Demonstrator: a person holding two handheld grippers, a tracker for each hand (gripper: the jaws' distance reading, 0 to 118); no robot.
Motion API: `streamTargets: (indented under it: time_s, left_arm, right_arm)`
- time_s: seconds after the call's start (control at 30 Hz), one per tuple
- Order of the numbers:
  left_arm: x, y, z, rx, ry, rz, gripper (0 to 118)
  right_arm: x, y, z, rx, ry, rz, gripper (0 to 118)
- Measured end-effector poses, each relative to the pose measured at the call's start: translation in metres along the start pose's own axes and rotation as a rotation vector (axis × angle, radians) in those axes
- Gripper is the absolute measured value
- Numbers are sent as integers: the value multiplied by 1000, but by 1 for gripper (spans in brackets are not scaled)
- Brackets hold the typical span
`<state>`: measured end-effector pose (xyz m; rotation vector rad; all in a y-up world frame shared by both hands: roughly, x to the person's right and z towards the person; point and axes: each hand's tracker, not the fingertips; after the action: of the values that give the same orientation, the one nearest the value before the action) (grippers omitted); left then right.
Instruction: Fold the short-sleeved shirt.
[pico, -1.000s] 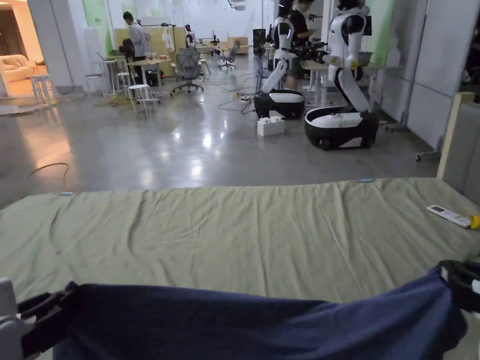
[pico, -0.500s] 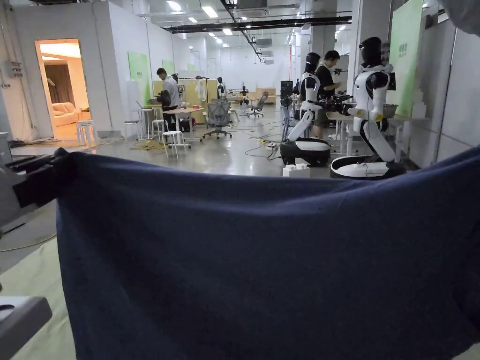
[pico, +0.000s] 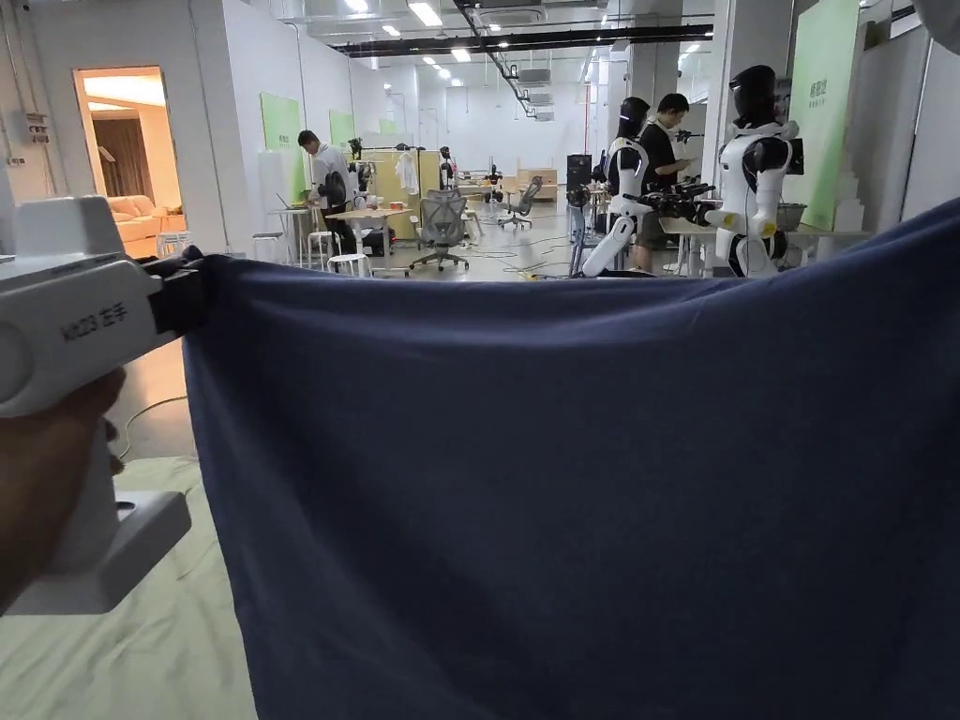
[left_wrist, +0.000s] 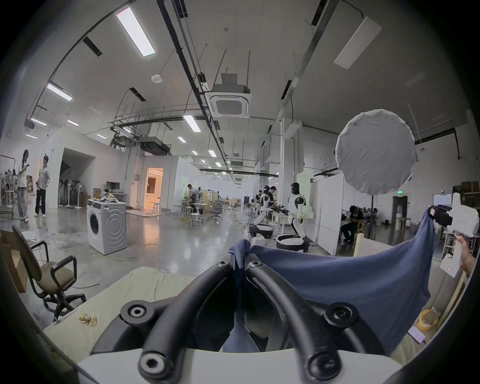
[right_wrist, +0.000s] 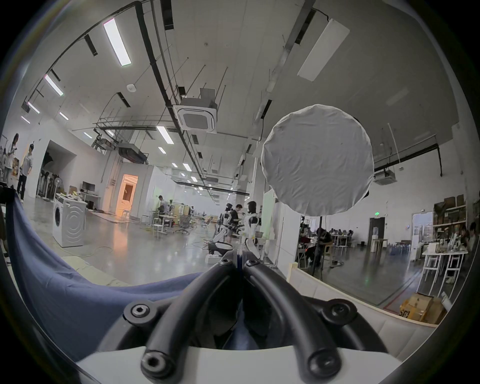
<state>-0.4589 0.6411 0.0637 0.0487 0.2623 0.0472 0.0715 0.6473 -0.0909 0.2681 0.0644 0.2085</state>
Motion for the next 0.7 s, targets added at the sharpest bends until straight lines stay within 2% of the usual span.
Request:
streamTargets:
  time_s: [0.1,0.27,0.4,0.57,0.67,0.7]
  left_arm:
    - [4,-10,-27,-28,21,-18,6]
    - [5,-19,-63,-48,44,2,6]
    - [12,-23,-88,-62,98,-48,6]
    - [19,-28,-120,-68,137,-78,6]
    - [24,-36,-140,-85,131,-96,6]
    - [27,-40,-145,-89,130,-106,6]
  right_arm:
    - [-7,-6,-17,7,-10,-5,3]
    - [-21,-14,-49,-14,-28,54,3]
    - [-30,-17,-71,-15,-44,74,3]
    - [-37,-25,-110,-36,-75,68,3]
    - [-50,-38,-136,-88,-91,156,3]
    - [-50,-44,-142,-79,-77,131,3]
